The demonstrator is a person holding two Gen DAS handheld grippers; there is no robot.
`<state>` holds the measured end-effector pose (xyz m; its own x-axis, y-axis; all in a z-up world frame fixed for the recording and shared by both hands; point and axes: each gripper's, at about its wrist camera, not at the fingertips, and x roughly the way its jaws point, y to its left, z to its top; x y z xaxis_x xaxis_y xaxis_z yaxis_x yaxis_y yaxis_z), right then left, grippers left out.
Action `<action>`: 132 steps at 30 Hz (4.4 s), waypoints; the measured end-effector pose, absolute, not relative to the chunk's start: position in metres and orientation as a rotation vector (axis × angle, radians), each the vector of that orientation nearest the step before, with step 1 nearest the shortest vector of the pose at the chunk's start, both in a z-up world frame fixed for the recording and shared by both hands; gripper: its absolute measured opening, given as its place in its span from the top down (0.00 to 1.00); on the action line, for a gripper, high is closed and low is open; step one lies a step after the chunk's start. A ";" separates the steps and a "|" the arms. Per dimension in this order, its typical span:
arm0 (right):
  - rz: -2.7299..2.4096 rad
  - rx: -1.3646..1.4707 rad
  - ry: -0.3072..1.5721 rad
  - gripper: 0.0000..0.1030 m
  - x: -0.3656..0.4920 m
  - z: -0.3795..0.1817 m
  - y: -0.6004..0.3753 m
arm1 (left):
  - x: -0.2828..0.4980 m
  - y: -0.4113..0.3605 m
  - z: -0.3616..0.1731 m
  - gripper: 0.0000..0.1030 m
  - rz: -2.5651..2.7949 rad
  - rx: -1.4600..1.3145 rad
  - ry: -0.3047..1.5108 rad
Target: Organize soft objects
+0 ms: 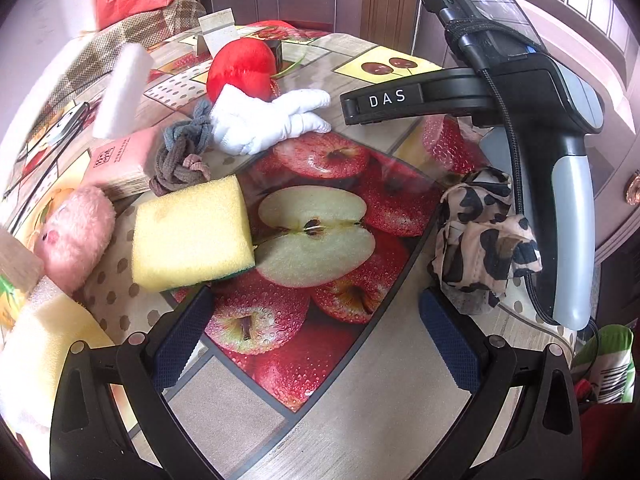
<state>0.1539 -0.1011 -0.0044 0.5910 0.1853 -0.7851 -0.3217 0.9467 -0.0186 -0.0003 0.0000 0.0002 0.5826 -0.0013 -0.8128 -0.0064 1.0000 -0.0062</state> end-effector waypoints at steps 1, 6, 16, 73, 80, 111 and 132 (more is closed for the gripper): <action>0.296 -0.165 0.892 0.00 0.151 -0.005 -0.104 | 0.000 0.000 0.000 0.01 0.003 -0.009 0.949; 0.296 -0.165 0.892 0.00 0.154 -0.004 -0.101 | 0.000 0.000 0.000 0.01 0.003 -0.009 0.949; 0.296 -0.165 0.892 0.00 0.153 -0.004 -0.102 | 0.000 0.000 0.000 0.01 0.003 -0.009 0.949; 1.193 -0.406 0.672 0.00 0.058 0.027 -0.130 | -0.140 0.097 0.050 0.27 0.234 0.055 0.765; 1.198 -0.490 0.669 0.05 0.046 0.018 -0.120 | -0.133 0.113 0.028 0.46 0.230 0.077 0.838; 0.965 -0.042 0.247 0.67 0.073 0.081 -0.134 | -0.232 0.146 0.075 0.81 0.644 -0.077 0.177; 1.307 -0.005 0.365 0.67 -0.021 0.055 0.015 | -0.209 0.194 0.062 0.81 0.789 -0.113 0.236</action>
